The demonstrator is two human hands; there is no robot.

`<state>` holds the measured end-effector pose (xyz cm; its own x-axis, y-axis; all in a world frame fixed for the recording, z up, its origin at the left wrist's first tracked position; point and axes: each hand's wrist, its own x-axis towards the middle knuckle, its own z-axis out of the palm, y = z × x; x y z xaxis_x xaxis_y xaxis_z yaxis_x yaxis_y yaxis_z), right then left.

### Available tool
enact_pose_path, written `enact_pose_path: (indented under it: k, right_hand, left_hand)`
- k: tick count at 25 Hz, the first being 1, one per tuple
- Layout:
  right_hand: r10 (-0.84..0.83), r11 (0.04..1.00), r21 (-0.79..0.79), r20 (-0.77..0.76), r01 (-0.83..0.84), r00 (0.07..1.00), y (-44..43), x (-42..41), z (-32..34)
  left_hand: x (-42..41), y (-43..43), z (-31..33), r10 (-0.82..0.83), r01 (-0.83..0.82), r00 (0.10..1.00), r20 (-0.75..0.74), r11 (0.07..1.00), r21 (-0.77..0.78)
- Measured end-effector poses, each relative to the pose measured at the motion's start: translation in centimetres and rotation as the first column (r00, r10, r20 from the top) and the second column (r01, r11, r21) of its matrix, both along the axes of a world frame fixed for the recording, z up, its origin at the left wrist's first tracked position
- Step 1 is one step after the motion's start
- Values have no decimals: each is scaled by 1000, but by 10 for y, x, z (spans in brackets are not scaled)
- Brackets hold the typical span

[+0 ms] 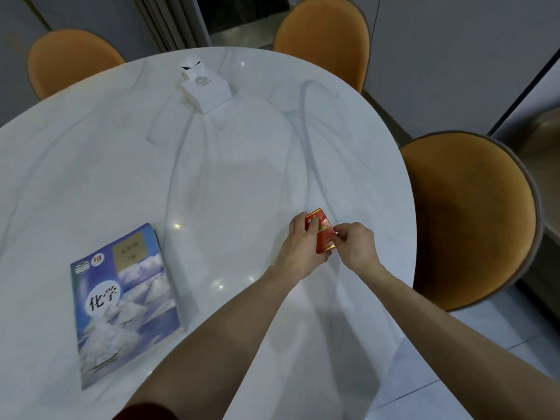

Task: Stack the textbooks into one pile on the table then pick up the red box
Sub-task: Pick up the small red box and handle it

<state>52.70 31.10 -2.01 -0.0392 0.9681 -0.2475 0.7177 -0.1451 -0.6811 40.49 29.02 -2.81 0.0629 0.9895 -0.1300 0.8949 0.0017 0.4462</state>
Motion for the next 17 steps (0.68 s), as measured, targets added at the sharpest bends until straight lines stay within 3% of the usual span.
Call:
enact_pose_path:
  k: [8,17]
  right_hand:
    - [-26,995,-101,-13,25,1000,52,5,-38]
    - [-4,990,-140,11,5,1000,64,10,-56]
  left_hand:
    - [8,55,-33,-23,21,999,-25,996,-92]
    - [15,65,-50,-46,40,996,-80,996,-83]
